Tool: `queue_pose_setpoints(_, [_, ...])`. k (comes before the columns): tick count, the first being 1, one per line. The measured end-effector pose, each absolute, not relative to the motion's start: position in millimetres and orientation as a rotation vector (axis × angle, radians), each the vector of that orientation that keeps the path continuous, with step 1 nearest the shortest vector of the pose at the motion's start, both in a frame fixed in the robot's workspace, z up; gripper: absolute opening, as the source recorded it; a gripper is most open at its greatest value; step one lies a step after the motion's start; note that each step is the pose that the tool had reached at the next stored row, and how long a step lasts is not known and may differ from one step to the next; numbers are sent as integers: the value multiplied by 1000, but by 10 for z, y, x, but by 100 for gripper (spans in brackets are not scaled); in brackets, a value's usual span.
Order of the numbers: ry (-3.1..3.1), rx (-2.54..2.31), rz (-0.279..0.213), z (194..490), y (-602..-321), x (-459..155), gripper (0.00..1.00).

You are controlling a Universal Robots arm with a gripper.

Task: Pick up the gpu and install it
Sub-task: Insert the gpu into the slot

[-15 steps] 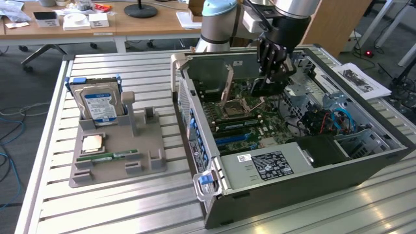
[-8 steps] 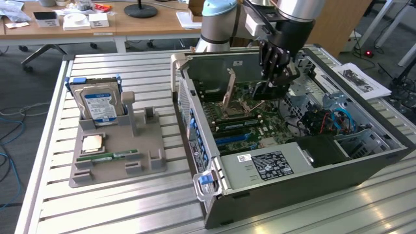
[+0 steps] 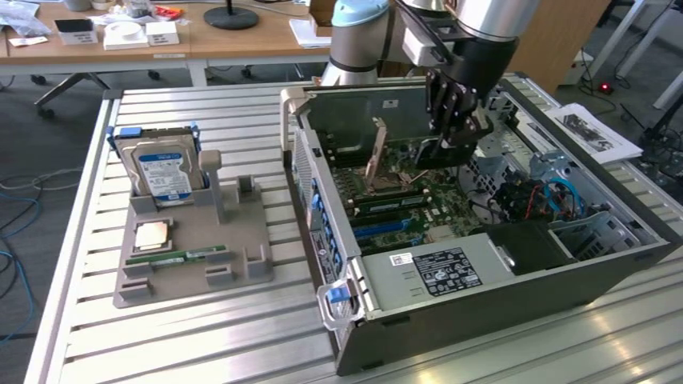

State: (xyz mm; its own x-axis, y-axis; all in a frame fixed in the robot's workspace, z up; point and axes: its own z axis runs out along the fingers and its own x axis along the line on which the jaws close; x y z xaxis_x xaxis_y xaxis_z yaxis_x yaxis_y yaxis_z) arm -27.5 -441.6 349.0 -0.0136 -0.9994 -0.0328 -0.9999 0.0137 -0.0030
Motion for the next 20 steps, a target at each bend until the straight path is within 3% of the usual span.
queue_pose_setpoints(20, [2218, -2188, 32, 3189, -4417, -299, 27])
